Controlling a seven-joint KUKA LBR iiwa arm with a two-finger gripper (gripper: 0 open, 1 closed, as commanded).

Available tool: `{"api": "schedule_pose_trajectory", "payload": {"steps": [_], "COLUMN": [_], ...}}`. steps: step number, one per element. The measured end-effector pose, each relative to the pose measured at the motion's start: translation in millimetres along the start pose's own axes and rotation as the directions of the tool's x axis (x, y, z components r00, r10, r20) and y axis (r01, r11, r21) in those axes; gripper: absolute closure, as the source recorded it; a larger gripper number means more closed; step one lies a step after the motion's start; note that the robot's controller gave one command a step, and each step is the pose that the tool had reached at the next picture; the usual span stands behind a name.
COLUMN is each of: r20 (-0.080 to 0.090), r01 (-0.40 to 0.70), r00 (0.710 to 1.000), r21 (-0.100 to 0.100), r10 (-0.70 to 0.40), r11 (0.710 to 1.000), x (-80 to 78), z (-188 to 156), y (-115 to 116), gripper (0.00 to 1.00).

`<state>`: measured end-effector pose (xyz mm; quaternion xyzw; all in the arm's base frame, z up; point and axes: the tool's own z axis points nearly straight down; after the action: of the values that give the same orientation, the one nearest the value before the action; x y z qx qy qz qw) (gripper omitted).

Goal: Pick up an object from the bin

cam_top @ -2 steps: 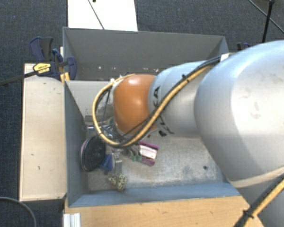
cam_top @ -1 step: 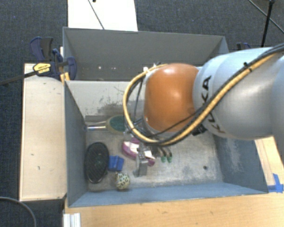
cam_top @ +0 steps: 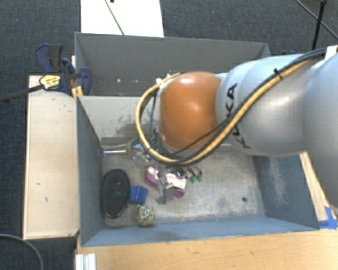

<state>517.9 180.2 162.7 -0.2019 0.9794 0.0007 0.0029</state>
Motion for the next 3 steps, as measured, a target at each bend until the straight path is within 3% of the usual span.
{"api": "schedule_pose_trajectory", "payload": {"steps": [1,2,3], "r20": [-0.019,0.000,0.005], "r01": [-0.197,-0.201,-0.188], "r00": [0.980,0.980,0.982], "r21": [0.003,0.003,-0.002], "r10": [0.197,0.201,0.188], "r11": [0.980,0.980,0.982], "x": [6.3,2.1,6.4], "z": [92.8,88.6,-54.9], "y": [21.8,19.4,57.8], "gripper": [0.00,1.00,1.00]}}
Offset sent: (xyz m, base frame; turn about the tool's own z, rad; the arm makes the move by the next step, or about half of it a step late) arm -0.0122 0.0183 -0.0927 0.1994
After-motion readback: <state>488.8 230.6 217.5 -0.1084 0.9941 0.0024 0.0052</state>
